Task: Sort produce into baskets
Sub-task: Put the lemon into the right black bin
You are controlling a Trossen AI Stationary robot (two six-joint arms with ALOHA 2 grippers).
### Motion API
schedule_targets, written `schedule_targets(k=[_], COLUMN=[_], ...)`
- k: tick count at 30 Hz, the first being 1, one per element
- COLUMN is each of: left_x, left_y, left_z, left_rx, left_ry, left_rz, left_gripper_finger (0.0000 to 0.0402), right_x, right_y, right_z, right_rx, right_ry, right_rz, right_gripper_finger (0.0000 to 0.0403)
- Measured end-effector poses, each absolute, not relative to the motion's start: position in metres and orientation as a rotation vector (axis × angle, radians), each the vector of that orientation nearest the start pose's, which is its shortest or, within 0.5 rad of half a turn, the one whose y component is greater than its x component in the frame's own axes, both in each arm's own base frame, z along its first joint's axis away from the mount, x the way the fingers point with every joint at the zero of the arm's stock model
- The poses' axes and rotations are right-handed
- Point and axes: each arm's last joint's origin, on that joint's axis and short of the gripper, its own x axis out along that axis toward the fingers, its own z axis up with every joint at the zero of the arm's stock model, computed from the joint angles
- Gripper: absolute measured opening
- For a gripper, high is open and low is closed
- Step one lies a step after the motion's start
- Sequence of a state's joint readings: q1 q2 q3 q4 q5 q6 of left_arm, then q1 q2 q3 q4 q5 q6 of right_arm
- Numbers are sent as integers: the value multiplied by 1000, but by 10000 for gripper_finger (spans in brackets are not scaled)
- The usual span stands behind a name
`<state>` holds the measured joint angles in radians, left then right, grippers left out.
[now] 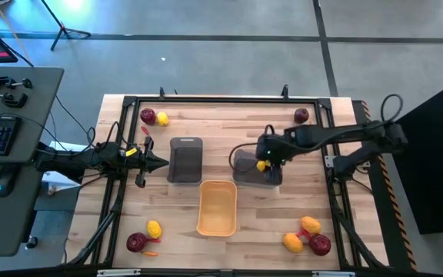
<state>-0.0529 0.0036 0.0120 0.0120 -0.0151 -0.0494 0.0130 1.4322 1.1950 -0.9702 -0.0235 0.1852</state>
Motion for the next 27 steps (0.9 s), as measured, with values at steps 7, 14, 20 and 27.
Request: schedule_targets(k=[7,14,20,27], left_x=[97,97,97,97], left_y=[-5,-5,-5,-5], left_z=[169,168,168,168], left_rx=[-50,-50,-50,-50], left_ry=[-19,-19,-19,-19], left_rz=[-38,-39,-38,-39], left_gripper_finger=[0,0,0,0], right_x=[274,275,272,272], right_y=[-1,-5,5,11], right_z=[257,257,256,256], right_rx=[176,345,393,429], right_ry=[1339,1321,1346,1360], right_rz=[-111,-254,-290,-258], right_gripper_finger=[204,204,204,204])
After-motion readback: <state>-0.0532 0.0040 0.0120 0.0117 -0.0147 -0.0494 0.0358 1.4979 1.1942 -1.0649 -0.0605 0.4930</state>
